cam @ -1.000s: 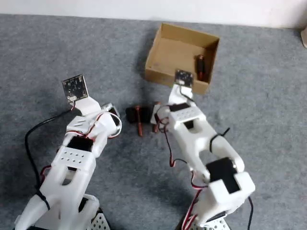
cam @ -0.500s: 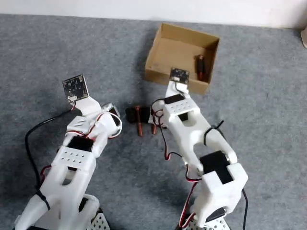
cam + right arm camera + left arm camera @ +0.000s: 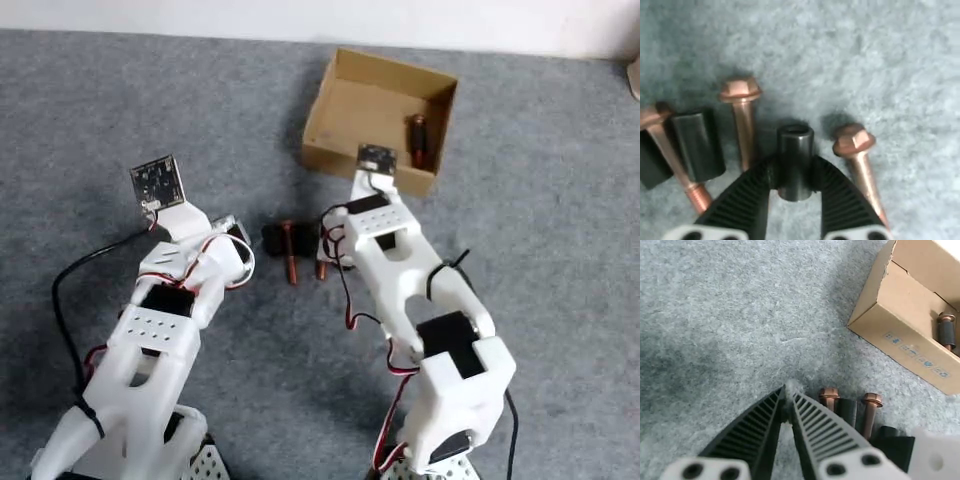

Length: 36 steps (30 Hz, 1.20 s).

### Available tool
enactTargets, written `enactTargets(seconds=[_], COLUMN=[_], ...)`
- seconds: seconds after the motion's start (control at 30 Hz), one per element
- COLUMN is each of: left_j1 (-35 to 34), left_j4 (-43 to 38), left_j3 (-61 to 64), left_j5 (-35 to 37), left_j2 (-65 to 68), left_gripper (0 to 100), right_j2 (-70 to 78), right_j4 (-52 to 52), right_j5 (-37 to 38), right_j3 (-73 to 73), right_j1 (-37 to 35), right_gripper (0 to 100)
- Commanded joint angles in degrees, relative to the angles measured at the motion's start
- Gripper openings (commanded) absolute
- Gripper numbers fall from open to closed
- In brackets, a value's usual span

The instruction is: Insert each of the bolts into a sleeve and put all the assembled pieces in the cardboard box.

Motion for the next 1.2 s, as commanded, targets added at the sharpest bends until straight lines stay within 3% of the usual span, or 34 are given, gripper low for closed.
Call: enactTargets(seconds=[0.0, 0.23, 0.4, 0.63, 0.9, 1.17], left_j1=[1.0, 2.6, 6.5, 16.8, 27.1, 35.5], left_j4=[0.1, 0.4, 0.4, 11.7, 13.0, 13.0], left_j3=[-2.9, -3.7, -4.2, -18.9, -32.1, -37.1], left_j5=[0.2, 0.1, 0.1, -1.1, -1.1, 9.4], left_j2=[-0.2, 0.0, 2.0, 18.2, 34.1, 35.8], left_gripper=[1, 1, 1, 1, 2, 25], right_j2=[-2.7, -23.1, -40.0, -56.1, -70.4, -82.6], right_j4=[4.4, 7.2, 7.7, 10.2, 10.0, 7.2], right_j5=[1.8, 6.2, 13.5, 24.4, 27.6, 29.9], right_j3=[-1.9, 4.1, 9.8, 22.7, 35.2, 42.4], right_j1=[-2.0, 0.7, 8.7, 17.0, 29.8, 32.4], right_gripper=[0.5, 0.5, 0.5, 0.5, 0.5, 0.5])
